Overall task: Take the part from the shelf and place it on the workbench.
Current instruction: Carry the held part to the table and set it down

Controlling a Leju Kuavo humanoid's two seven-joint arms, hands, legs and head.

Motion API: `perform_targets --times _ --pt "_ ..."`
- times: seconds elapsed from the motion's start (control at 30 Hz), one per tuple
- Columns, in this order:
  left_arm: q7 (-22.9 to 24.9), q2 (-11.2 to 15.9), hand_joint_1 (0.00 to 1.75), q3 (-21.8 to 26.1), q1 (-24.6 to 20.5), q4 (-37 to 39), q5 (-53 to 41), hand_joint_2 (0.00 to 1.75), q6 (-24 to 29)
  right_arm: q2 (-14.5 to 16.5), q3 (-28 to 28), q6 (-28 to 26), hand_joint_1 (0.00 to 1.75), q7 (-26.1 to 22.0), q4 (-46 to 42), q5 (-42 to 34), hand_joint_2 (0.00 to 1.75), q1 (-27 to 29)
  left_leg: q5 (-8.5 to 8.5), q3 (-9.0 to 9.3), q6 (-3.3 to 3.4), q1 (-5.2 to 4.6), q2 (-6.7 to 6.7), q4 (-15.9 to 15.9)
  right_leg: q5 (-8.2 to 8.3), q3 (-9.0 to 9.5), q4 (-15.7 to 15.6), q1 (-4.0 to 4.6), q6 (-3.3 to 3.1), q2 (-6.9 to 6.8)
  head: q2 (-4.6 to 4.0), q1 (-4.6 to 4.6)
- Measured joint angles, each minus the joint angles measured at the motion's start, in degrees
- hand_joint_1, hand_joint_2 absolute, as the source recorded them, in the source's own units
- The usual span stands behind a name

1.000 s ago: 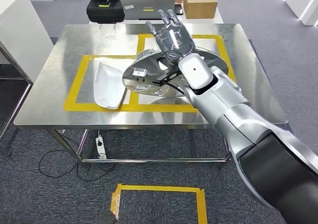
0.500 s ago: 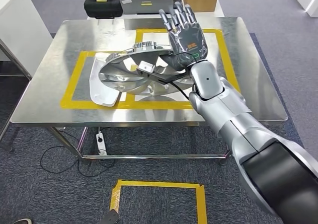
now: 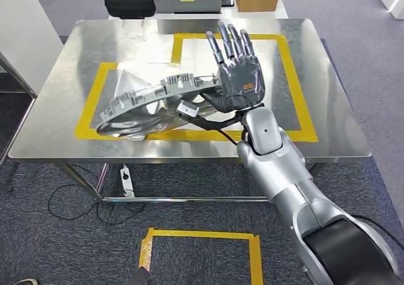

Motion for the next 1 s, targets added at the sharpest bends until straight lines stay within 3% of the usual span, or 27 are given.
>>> perform_targets --times 0.07,0.13,0.17,0.2,0.23,0.3,0.37,0.47,0.53,0.63,0.7,0.73,0.77,0.83,0.9,1.0 --pt "-0.06 -0.20 0.00 -0.10 -0.07 0.00 -0.04 0.00 0.15 0.02 -2.12 -0.04 0.00 -0.95 -1.88 0.86 0.00 2.03 0.04 0.30 0.42 0.29 -0.13 -0.42 -2.39 -2.20 4.19 -0.11 0.51 0.05 0.00 0.14" --pt "-0.08 -0.31 0.00 -0.27 -0.12 0.00 -0.07 0.00 0.16 0.01 -3.75 -0.04 0.00 -1.03 -2.24 0.90 0.00 3.04 -0.08 0.31 0.68 0.27 -0.18 -0.40 -5.23 -6.34 12.03 -0.22 0.88 0.09 0.00 0.23" --pt "-0.08 -0.33 0.00 -0.41 -0.09 0.00 -0.07 0.00 0.13 0.01 -4.41 -0.03 0.00 -1.06 -2.22 0.95 0.00 3.43 -0.14 0.33 0.74 0.27 -0.19 -0.38 -5.76 -8.20 15.01 -0.27 1.02 0.08 0.00 0.22" --pt "-0.08 -0.34 0.00 -0.60 -0.08 0.00 -0.06 0.00 0.11 0.03 -5.02 -0.03 0.00 -1.11 -2.15 1.20 0.00 3.69 -0.21 0.35 0.75 0.27 -0.21 -0.33 -5.23 -9.24 16.07 -0.31 1.12 0.07 0.00 0.23" --pt "-0.08 -0.36 0.00 -0.80 -0.10 0.00 -0.04 0.00 0.10 0.07 -5.55 -0.03 0.00 -1.12 -2.04 1.62 0.00 3.79 -0.31 0.39 0.71 0.27 -0.24 -0.25 -3.63 -9.14 14.83 -0.35 1.14 0.07 0.00 0.23" --pt "-0.09 -0.45 0.00 -1.06 -0.23 0.00 0.08 0.00 0.18 0.25 -6.20 -0.03 0.00 -0.15 -1.74 3.50 0.00 3.56 -0.65 0.48 0.42 0.25 -0.33 0.05 0.69 -6.29 7.69 -0.41 0.97 0.08 0.00 0.22" --pt "-0.10 -0.55 0.00 -1.11 -0.37 0.00 0.33 0.00 0.34 0.42 -6.02 -0.02 0.00 3.51 -1.05 5.78 0.00 3.16 -0.95 0.34 -0.07 0.06 -0.42 0.51 2.57 -3.24 1.78 -0.35 0.61 0.14 0.00 0.16" --pt "-0.10 -0.68 0.00 -1.15 -0.38 -0.01 0.86 0.00 0.59 0.31 -3.32 0.02 0.00 12.94 2.16 7.12 0.00 2.01 -0.96 0.15 -0.92 0.01 -0.46 0.63 2.35 -2.35 0.54 -0.25 -0.20 0.19 0.00 0.15" --pt "-0.10 -0.72 0.00 -1.19 -0.36 -0.02 1.16 0.00 0.68 0.12 -0.08 0.52 0.00 18.99 5.48 7.27 0.00 0.22 -2.13 -0.42 -1.57 0.08 -0.40 2.13 2.53 -2.14 0.22 -0.50 -0.89 0.17 0.00 -0.01" --pt "-0.10 -0.72 0.00 -1.21 -0.28 -0.02 1.52 0.00 0.69 -0.23 5.96 2.54 0.00 23.96 11.16 7.34 0.00 -2.95 -6.96 -4.79 -2.27 0.24 -0.33 11.97 2.57 -1.96 0.06 -0.65 -1.49 0.15 0.00 -0.34" --pt "-0.10 -0.68 0.00 -1.21 -0.12 -0.02 1.64 0.00 0.59 -0.45 8.75 5.87 0.00 24.23 14.05 7.39 0.00 -4.07 -8.08 -7.08 -2.39 0.27 -0.32 16.79 2.53 -1.89 0.12 -0.62 -1.55 0.18 0.00 -0.34" --pt "-0.10 -0.66 0.00 -1.21 -0.08 -0.02 1.75 0.00 0.50 -0.49 9.67 8.45 0.00 24.20 15.28 7.42 0.00 -4.50 -7.06 -6.83 -2.32 0.27 -0.32 16.14 2.51 -1.84 0.17 -0.61 -1.54 0.19 0.00 -0.39" --pt "-0.10 -0.63 0.00 -1.22 -0.07 -0.02 1.88 0.00 0.38 -0.50 10.39 11.45 0.00 24.21 16.35 7.43 0.00 -4.98 -5.23 -5.58 -2.17 0.26 -0.31 13.41 2.48 -1.80 0.23 -0.61 -1.51 0.21 0.00 -0.41" --pt "-0.03 -0.54 0.00 -1.25 -0.12 -0.02 2.09 0.00 0.21 -0.51 11.39 16.58 0.00 24.88 18.06 7.44 0.00 -6.14 -1.78 -1.89 -1.69 0.16 -0.26 5.58 2.36 -1.87 0.46 -0.46 -1.29 0.22 0.00 -0.48" --pt "0.07 -0.45 0.00 -1.31 -0.11 -0.02 2.19 0.00 0.15 -0.58 12.04 18.92 0.00 26.29 19.17 7.42 0.00 -7.29 -0.89 0.02 -1.28 -0.03 -0.23 1.39 2.33 -2.16 0.64 -0.27 -0.84 0.23 0.00 -0.48" --pt "0.23 -0.39 0.00 -1.40 0.07 -0.02 2.50 0.00 0.19 -0.79 12.71 18.57 0.00 28.90 20.01 7.42 0.00 -8.34 -0.85 0.21 -0.54 -0.03 -0.23 0.71 2.22 -2.41 0.68 -0.27 0.06 0.24 0.00 -0.46"
